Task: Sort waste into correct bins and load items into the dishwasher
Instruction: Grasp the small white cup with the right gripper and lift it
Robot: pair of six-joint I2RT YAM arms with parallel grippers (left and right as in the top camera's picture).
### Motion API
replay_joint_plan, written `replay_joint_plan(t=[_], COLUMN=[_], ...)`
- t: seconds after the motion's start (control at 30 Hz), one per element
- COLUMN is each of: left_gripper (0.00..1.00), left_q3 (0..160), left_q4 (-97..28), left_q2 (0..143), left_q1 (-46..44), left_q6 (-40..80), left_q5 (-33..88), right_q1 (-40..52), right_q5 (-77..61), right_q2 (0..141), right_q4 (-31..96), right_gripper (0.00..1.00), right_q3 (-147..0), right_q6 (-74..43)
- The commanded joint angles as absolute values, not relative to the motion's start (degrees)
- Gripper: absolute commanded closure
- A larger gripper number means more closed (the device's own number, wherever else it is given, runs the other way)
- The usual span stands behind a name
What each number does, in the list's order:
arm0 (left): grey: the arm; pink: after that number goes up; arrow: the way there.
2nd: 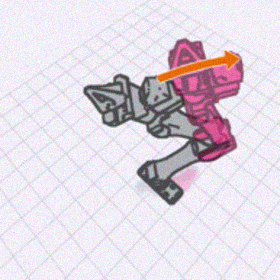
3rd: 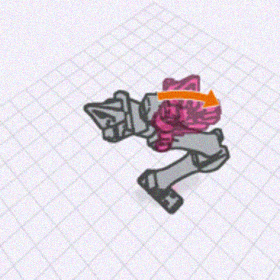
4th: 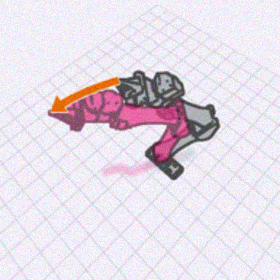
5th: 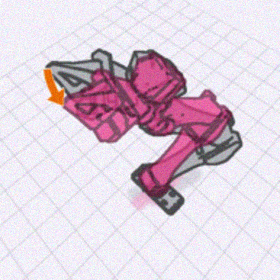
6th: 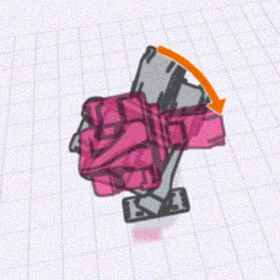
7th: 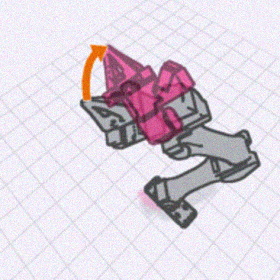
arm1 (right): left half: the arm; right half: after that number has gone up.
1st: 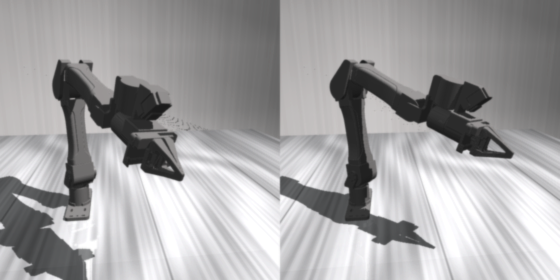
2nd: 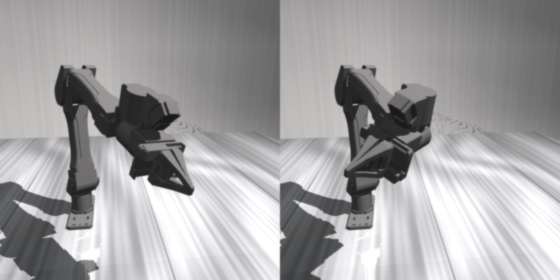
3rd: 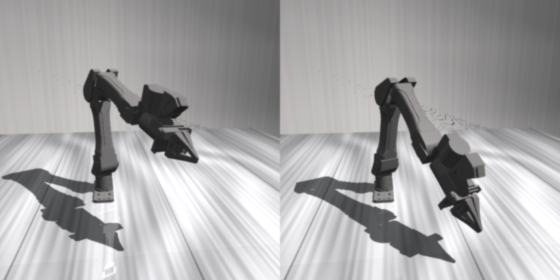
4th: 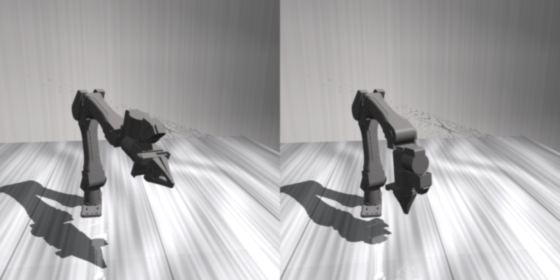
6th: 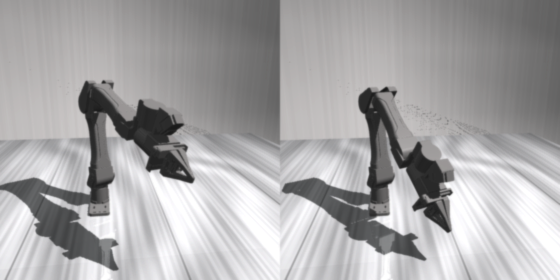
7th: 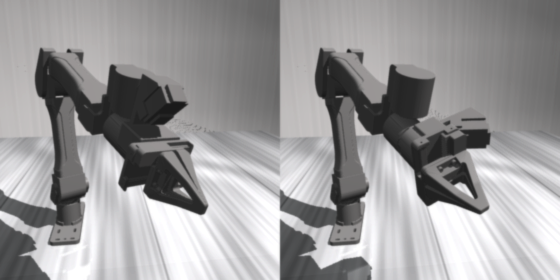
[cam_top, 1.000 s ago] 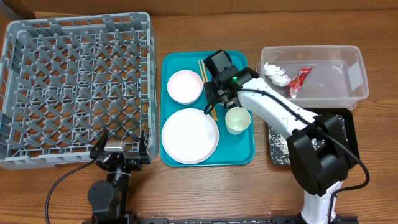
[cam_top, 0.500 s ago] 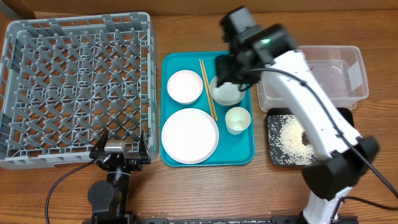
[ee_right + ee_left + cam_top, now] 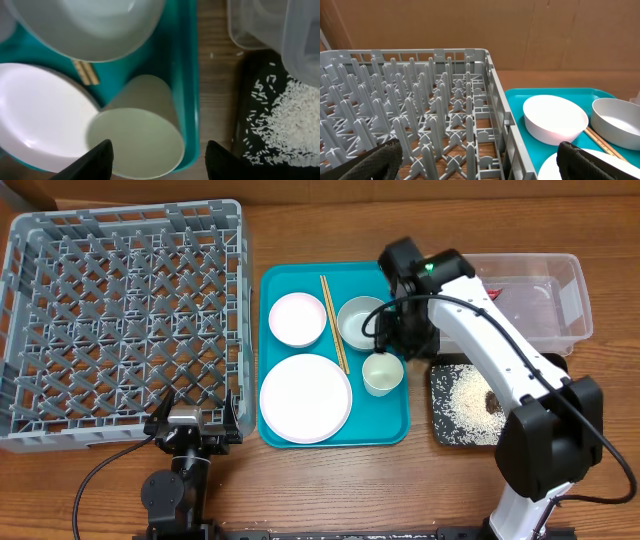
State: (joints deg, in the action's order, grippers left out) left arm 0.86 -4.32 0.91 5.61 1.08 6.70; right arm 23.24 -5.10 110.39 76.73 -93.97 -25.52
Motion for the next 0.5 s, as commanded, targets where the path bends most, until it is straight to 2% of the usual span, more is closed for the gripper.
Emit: replay_joint_plan(t=[0.0, 0.17, 0.23, 0.33, 0.47], left_gripper=[0.00, 0.00, 0.00, 0.00, 0.00], left_q3=[0.47, 0.47, 0.47, 0.47, 0.47], left_q4=[-4.16, -4.16, -4.16, -4.16, -4.16], left_q2=[0.32, 0.32, 0.32, 0.32, 0.32], left_q1=[5.21, 5.21, 5.21, 5.21, 5.23], left_q6=[0.84, 0.84, 0.84, 0.82, 0.82], left_q5=[7.09, 7.14, 7.09, 7.09, 6.20], right_q1=[22.48, 22.48, 22.55, 22.55, 22.52], right_q5=[-5.21, -4.84, -5.28, -5.91, -5.91], right_q2=[110.26, 110.26, 110.26, 110.26, 110.26], right_q4=[75.09, 71.77, 70.19, 68.31, 67.94], right_gripper=[0.41, 0.45, 0.53, 0.75, 0.92], right_q3=[-91.66, -88.29, -86.50, -84.60, -84.42], right_q6=[-26.63, -26.65, -26.68, -26.87, -26.87])
